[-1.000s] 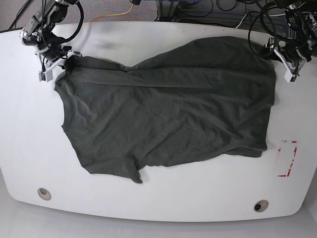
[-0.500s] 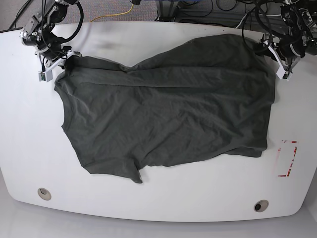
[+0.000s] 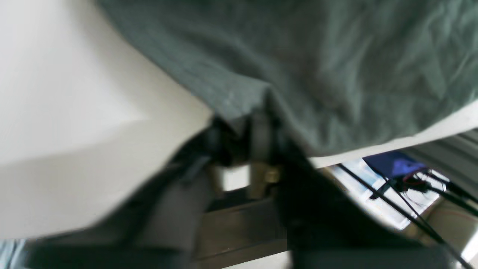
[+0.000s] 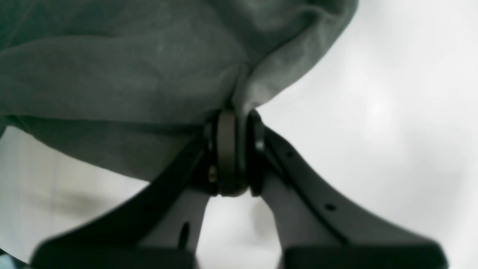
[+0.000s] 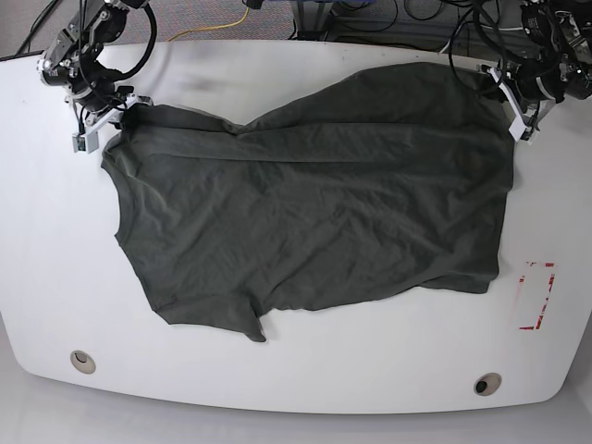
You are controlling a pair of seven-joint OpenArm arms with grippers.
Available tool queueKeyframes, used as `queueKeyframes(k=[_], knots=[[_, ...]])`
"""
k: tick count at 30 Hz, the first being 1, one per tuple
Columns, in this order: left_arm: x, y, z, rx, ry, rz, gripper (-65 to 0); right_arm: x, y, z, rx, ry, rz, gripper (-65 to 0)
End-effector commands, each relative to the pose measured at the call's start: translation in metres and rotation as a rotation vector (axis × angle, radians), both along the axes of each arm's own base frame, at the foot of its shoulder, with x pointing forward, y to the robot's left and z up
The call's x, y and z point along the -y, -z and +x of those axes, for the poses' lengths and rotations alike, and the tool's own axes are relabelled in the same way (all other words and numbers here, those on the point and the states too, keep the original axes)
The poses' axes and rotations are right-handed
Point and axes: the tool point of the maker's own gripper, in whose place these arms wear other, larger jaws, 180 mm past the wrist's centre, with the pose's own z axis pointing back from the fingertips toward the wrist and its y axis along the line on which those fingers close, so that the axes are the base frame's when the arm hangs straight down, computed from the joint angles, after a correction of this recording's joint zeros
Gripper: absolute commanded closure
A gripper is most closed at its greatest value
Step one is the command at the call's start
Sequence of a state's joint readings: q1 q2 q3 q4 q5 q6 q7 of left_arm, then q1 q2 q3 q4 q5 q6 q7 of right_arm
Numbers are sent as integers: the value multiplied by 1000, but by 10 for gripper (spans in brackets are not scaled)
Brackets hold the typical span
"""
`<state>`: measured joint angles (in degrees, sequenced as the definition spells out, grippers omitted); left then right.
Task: Layout the t-shirt on the table in an organized manner, then fold the t-shirt properly
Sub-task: 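Grasp the shirt's corners with both grippers, then lift the held corners with both grippers and swing the shirt away from the robot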
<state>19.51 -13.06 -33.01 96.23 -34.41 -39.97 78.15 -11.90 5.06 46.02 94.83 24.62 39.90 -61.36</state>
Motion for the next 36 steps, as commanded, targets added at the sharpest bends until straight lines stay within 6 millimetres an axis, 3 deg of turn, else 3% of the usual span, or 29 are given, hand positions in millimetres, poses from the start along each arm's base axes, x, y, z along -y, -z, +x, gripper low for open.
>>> queueKeyframes(k=[1, 6, 12, 19, 29, 36], knots=[[-2, 5, -12, -59, 21, 29, -3, 6, -13, 11, 48, -4, -21, -48], [-1, -6, -3, -16, 39, 48, 0, 6, -19, 14, 64, -8, -35, -44], [4, -46, 34, 145, 92, 111, 0, 1, -54, 24, 127, -44, -116, -43], [19, -78, 69, 300, 120, 39, 0, -1, -86, 35, 165, -69, -195, -43], [2, -124, 104, 456, 129, 33, 0, 3, -104, 47, 203, -72, -229, -43], [-10, -171, 139, 625, 94, 28, 0, 19, -138, 74, 290, -77, -297, -43]])
